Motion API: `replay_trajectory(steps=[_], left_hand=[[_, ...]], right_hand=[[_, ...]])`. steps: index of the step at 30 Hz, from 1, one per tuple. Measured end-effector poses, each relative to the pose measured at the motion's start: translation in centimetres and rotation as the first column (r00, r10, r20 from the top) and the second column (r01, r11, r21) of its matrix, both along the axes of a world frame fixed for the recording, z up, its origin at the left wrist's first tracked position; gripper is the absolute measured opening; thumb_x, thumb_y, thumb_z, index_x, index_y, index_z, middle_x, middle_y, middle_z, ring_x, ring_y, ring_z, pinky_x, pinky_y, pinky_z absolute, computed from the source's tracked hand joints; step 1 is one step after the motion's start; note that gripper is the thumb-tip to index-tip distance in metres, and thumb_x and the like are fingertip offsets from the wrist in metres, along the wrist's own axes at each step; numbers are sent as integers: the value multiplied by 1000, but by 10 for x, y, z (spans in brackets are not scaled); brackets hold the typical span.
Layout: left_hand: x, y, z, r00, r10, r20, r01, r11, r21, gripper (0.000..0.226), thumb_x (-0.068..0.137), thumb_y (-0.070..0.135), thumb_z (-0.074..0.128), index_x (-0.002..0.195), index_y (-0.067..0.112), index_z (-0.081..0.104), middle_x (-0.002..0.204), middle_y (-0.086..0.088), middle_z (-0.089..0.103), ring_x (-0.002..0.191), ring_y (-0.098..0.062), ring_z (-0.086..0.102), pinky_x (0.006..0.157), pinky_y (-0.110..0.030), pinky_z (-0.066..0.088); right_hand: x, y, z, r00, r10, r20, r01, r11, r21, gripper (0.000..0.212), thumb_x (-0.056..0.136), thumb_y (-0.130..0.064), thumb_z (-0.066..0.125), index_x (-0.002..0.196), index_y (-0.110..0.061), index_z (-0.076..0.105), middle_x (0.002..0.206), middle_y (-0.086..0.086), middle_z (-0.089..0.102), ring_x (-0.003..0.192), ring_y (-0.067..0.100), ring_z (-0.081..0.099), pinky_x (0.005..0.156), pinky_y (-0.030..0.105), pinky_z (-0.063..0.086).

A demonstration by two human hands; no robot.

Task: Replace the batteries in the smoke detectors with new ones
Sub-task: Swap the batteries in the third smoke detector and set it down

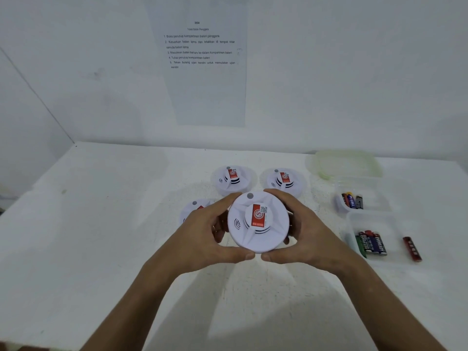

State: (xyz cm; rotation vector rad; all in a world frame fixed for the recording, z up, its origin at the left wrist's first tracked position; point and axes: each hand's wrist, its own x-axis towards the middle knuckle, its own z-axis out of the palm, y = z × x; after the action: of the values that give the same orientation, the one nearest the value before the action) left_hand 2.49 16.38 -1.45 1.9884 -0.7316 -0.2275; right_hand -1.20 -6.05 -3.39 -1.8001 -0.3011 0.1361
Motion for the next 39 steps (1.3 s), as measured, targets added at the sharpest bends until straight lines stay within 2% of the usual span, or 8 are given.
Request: replay_trajectory(steps=[2,6,15,21,24,29,34,39], left_hand=[[2,2,-2,1000,9,-6,-9,1000,-10,84,65,33,88,132,55,42,80,12,55,57,-8,38,55,-14,39],[3,2,-2,1000,-1,-21,0,1000,-30,84,65,35,87,125,68,39,86,10,60,57,-6,38,54,-15,41],[7,3,-2,1000,-19,-25,18,1000,-17,87,64,34,88,137,46,42,91,6,64,59,-8,40,56,-16,44],[7,3,-3,1000,-3,-16,3,1000,-20,84,63,38,86,133,50,41,89,5,64,57,-8,42,55,-13,43],[8,4,-6,1000,-2,-18,2,1000,-21,83,64,40,86,133,53,41,90,5,64,58,-8,42,55,-14,44],[10,4,-6,999,2,-32,-3,1000,-26,81,62,49,83,126,67,37,93,7,64,58,-7,43,55,-15,46],[12,6,-9,999,10,-48,-10,1000,-5,84,61,52,82,134,57,40,94,4,66,58,-10,43,56,-17,45],[17,10,-11,997,6,-74,-5,1000,13,86,61,51,83,134,58,39,103,-4,67,63,-27,46,56,-22,48]], right_hand=[[1,0,0,1000,2,1,-2,1000,5,96,64,0,89,142,-28,41,132,-10,59,106,8,60,69,15,49],[3,0,-1,1000,15,-5,-15,1000,3,96,65,-2,89,143,-29,40,132,-10,58,105,8,59,67,15,48],[7,-1,-2,1000,11,-7,-11,1000,13,99,65,-5,90,142,-40,38,132,-17,58,108,16,61,68,22,51],[8,-1,-3,1000,11,14,-11,1000,3,94,65,-9,90,139,-41,41,132,-14,57,106,18,60,67,24,52],[9,-2,-2,1000,22,18,-22,1000,-4,94,66,-6,89,140,-39,41,130,-15,58,100,12,61,66,22,51],[10,-2,-1,999,38,18,-37,999,-14,94,68,-4,88,140,-40,40,129,-16,59,100,13,61,66,24,52],[13,-3,-2,999,40,-9,-40,999,-7,96,66,-3,89,141,-39,41,128,-16,59,93,9,60,66,21,49],[18,-2,-5,999,35,-24,-36,998,-43,98,63,-16,91,143,-40,39,132,-14,57,108,21,59,70,20,51]])
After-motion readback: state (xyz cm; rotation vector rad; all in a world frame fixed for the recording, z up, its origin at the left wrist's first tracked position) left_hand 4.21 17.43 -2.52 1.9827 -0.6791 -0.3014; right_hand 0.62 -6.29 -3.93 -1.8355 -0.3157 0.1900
